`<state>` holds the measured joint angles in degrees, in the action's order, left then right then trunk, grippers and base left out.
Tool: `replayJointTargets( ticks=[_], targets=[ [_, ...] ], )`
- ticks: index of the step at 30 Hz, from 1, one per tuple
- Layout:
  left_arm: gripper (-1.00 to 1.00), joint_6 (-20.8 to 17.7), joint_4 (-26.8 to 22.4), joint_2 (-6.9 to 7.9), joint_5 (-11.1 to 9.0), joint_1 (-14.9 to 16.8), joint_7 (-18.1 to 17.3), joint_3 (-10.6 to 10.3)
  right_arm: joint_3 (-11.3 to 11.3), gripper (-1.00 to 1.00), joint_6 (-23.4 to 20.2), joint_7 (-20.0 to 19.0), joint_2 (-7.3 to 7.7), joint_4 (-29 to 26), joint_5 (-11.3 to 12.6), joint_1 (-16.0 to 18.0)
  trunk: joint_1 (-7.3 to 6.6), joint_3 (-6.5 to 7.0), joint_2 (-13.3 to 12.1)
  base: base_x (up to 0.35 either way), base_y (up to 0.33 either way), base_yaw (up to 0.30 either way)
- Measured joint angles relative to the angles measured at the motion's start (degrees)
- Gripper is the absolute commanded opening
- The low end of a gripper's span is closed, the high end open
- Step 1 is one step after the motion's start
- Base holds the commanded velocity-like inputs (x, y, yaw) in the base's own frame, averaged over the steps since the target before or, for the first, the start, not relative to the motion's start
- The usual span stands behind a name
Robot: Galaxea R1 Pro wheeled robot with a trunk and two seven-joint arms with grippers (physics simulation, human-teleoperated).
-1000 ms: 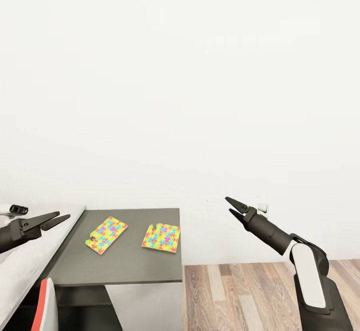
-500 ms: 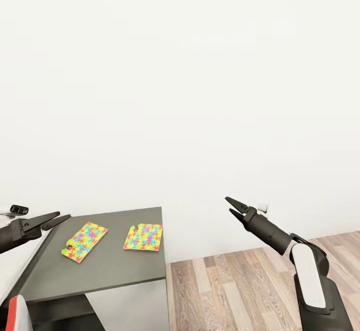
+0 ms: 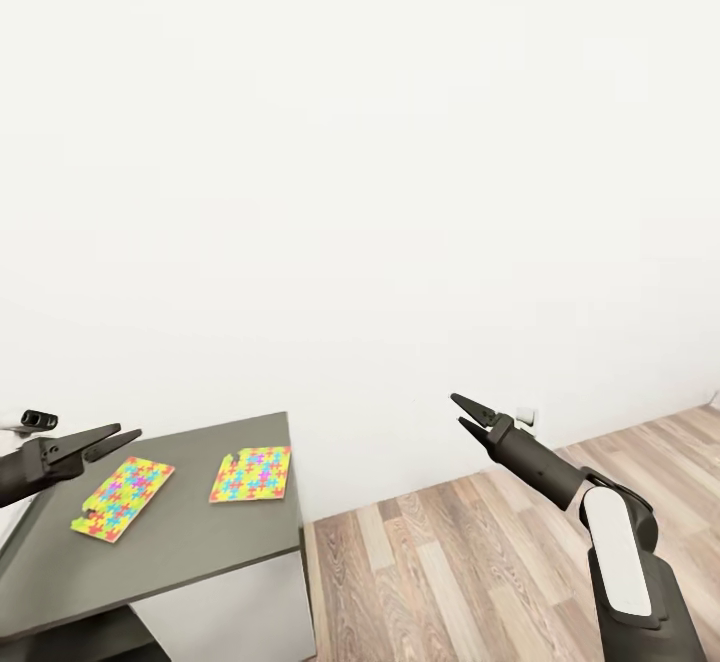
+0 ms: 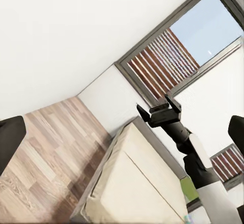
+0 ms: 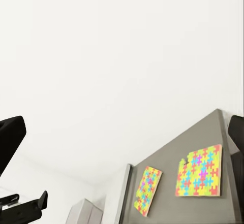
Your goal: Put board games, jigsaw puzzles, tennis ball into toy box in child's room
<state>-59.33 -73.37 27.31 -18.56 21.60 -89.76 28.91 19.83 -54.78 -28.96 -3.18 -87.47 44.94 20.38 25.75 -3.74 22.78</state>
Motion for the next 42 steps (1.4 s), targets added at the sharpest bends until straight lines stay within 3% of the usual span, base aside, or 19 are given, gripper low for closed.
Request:
replayJointTargets(
  ticks=[42],
  targets=[
    [1.0,0.09,0.13,-0.01,0.28,-0.01,0.0,-0.02,-0.16,1.0,0.11,0.19,-0.06,0.1,-0.11,0.0,-0.01,-1.56,0.01,-0.023,0.0,-0.268]
  ],
)
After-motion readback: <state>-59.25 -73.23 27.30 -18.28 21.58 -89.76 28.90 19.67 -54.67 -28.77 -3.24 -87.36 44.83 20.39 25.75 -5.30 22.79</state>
